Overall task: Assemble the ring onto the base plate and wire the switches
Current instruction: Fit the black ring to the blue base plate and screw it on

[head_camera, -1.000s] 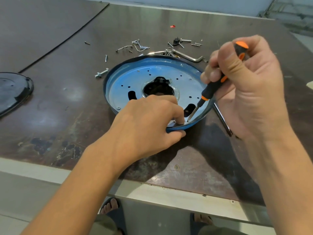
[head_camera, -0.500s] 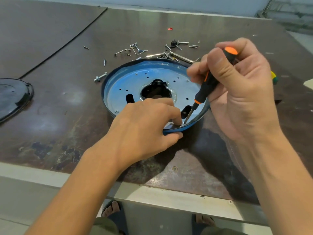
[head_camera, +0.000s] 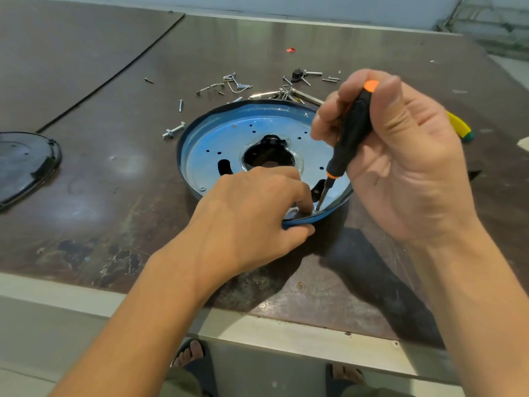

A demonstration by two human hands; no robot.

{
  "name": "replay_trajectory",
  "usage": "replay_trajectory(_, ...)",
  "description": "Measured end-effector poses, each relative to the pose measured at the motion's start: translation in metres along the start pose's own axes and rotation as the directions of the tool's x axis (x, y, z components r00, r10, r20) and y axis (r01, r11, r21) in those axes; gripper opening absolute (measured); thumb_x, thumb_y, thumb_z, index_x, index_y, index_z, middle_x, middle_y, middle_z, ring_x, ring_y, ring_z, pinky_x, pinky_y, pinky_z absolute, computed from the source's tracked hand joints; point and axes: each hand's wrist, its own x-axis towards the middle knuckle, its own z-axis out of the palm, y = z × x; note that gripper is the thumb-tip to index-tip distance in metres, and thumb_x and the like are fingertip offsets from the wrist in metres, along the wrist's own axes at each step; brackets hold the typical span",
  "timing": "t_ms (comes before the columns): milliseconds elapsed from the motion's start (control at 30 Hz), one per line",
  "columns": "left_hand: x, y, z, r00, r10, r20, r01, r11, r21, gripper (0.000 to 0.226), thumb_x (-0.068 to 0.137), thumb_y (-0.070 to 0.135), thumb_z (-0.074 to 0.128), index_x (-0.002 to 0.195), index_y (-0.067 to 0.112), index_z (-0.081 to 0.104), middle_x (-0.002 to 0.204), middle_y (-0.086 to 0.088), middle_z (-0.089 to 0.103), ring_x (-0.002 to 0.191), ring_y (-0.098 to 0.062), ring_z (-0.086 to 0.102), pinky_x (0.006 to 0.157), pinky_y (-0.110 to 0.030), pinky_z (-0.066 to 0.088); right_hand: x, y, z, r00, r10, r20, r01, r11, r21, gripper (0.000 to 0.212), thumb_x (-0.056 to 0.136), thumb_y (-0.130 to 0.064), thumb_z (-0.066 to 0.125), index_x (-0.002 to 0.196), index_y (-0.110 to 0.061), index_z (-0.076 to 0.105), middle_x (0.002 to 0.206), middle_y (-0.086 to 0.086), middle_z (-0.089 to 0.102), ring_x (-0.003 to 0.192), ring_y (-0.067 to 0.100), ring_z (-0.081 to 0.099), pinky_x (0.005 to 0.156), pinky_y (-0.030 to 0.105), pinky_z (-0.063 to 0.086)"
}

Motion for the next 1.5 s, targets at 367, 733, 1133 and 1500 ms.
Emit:
replay_trajectory(367, -0.0009, 0.0007, -0.0009, 1.0, -0.008, 0.0, 0.008, 1.0, -0.005, 0.022, 0.085, 0.058, 0.06, 0.099, 0.041, 0.066, 0.098, 0.02, 0.056, 0.082, -0.004, 0.054, 0.056, -0.023, 0.042, 0.0012, 0.0021, -0.0027, 0.998, -0.044, -0.04, 0.039, 0.992, -0.123, 0.014, 0.093, -0.024, 0.058, 0.094, -0.013, 0.049, 0.073, 0.003, 0.055, 0.063, 0.02, 0.049, 0.062, 0.049, 0.028)
replay_trajectory(733, -0.0012, 0.001, -0.0018, 1.0, -0.006, -0.001, 0.006, 1.0, 0.001, 0.022, 0.086, 0.058, 0.06, 0.098, 0.041, 0.066, 0.097, 0.02, 0.056, 0.083, -0.004, 0.054, 0.054, -0.021, 0.039, 0.001, 0.0008, -0.004, 0.999, 0.032, 0.033, -0.03, 0.998, -0.06, 0.028, 0.107, -0.017, 0.027, 0.099, -0.007, 0.053, 0.081, 0.006, 0.055, 0.075, 0.024, 0.048, 0.075, 0.035, 0.039)
replay_trajectory(1133, -0.0005, 0.0013, -0.0007, 1.0, -0.005, -0.004, 0.005, 1.0, -0.002, 0.023, 0.086, 0.057, 0.061, 0.099, 0.04, 0.068, 0.1, 0.019, 0.058, 0.086, -0.006, 0.058, 0.059, -0.026, 0.05, 0.0033, 0.0074, 0.0009, 0.991, -0.052, -0.12, 0.041, 0.995, -0.087, 0.017, 0.106, -0.017, 0.037, 0.096, -0.009, 0.05, 0.077, 0.007, 0.045, 0.068, 0.019, 0.039, 0.067, 0.034, 0.033)
replay_trajectory(1500, 0.0002, 0.0003, -0.0007, 1.0, 0.004, -0.008, -0.004, 1.0, -0.013, 0.024, 0.086, 0.057, 0.061, 0.101, 0.04, 0.068, 0.099, 0.02, 0.056, 0.085, -0.002, 0.053, 0.056, -0.02, 0.041, -0.001, -0.0002, -0.0045, 0.99, -0.011, 0.144, 0.029, 0.992, -0.123, 0.027, 0.105, -0.015, 0.029, 0.104, -0.006, 0.054, 0.083, 0.009, 0.053, 0.078, 0.025, 0.048, 0.075, 0.038, 0.04)
